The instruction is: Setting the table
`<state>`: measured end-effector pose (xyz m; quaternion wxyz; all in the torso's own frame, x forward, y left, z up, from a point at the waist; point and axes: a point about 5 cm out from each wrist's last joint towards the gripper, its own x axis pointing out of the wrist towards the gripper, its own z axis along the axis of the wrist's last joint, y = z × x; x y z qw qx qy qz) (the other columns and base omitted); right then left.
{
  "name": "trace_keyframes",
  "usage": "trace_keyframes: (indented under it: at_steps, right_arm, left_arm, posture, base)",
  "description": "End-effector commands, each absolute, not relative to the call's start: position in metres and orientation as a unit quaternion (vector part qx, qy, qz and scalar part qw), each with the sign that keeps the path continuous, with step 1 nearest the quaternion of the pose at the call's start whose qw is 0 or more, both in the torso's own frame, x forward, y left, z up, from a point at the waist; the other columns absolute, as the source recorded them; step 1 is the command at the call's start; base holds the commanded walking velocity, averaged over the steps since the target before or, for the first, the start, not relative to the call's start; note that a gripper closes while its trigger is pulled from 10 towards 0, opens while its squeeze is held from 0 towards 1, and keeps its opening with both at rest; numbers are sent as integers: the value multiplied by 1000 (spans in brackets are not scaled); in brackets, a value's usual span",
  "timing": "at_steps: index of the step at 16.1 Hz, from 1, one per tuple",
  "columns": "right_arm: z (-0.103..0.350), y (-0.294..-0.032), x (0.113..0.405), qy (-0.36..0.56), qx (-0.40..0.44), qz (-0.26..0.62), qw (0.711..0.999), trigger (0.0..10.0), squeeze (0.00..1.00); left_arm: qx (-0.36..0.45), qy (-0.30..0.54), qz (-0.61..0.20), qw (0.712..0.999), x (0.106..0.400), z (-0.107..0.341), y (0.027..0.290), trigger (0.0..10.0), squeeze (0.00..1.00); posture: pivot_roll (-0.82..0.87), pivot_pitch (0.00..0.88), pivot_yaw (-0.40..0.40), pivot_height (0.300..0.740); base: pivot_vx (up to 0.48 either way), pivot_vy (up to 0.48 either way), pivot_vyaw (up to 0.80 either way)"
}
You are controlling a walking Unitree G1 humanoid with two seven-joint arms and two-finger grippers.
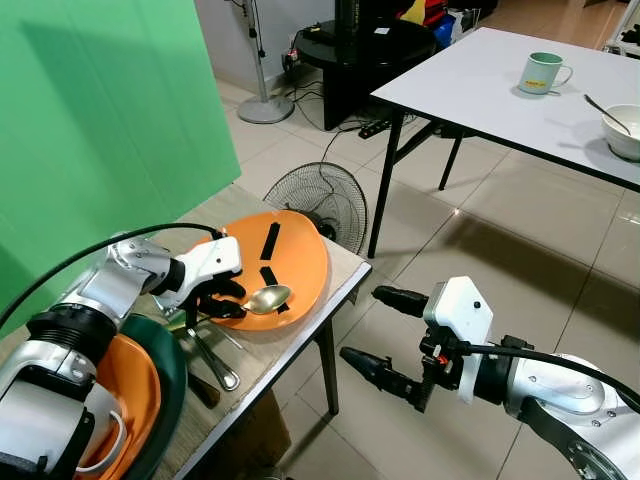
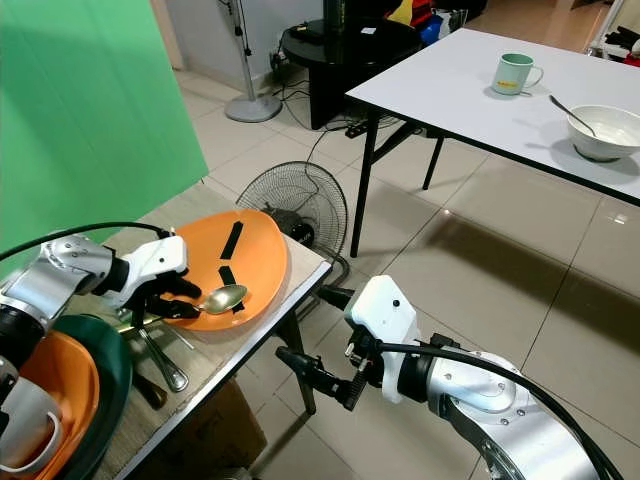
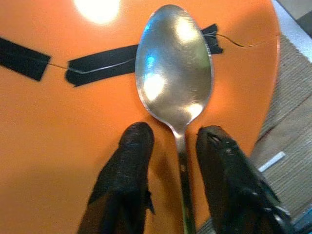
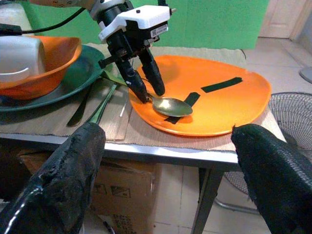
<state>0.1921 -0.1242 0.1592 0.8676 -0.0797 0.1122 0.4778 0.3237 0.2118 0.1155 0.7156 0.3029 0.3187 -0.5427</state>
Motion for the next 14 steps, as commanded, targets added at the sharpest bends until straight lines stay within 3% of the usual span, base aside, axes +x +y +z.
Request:
trace_keyframes:
  at_steps: [1,4,8,14]
  right_arm:
    - [162,-123,190,111,-82,485,864,10000,0]
    - [162,-123,191,112,-83,487,862,10000,0]
    - [163,-122,192,112,-85,489,861,10000,0]
    - [162,-122,191,112,-85,489,861,10000,0]
  left_arm:
    - [306,325,-546,709,323,115,213,0,0]
    - [317,336,-548,697,321,114,217,0,0]
    - [341,358,-500,710,325,105,224,0,0]
    - [341,335,-490,729,331,109,219,0,0]
  posture:
    - [51,0,99,740]
    - [56,0,94,740]
    - [55,0,92,740]
    - [54,0,90,740]
  base:
    - [0,0,0]
    - [0,0,0]
    - [0,0,0]
    - [0,0,0]
